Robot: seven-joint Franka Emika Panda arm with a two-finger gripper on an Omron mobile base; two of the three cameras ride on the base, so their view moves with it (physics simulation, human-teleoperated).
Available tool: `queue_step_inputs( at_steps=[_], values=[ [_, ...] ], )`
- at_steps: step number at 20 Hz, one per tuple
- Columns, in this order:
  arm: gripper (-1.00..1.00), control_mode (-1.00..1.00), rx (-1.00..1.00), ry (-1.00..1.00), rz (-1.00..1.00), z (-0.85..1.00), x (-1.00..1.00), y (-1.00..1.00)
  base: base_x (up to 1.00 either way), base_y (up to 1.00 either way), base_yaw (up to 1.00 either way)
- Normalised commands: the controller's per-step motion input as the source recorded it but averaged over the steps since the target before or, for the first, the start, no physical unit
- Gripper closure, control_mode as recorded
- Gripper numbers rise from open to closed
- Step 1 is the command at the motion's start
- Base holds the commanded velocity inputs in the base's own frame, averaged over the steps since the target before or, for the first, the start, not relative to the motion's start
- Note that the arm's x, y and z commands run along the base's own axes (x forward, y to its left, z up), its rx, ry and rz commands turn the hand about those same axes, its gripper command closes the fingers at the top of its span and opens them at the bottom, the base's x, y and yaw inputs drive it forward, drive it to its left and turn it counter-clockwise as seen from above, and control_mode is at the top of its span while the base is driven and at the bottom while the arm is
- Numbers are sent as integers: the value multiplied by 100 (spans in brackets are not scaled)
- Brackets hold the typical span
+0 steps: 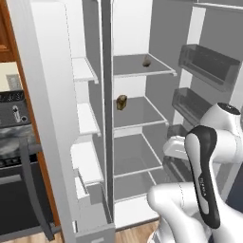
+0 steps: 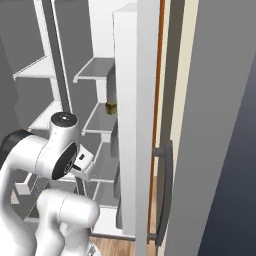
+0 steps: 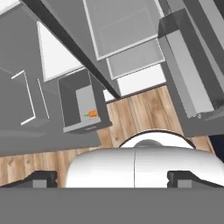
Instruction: Take the carrot and garlic from the fridge shelf and place them in the freezer drawer to begin freezing them.
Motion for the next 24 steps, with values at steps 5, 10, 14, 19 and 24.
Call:
queue_step_inputs(
  at_steps=[5, 10, 14, 19, 24],
  values=[
    [-100, 100, 0, 0, 0, 0, 0, 0, 60, 0, 0],
    [-100, 100, 0, 0, 0, 0, 0, 0, 43, -1, -1],
    [-100, 100, 0, 0, 0, 0, 0, 0, 35, 0, -2],
    [-100, -100, -1, 0, -1, 8, 0, -1, 9, -2, 0],
    [-100, -100, -1, -1, -17, 81, 15, 0, 0, 0, 0]
  ],
)
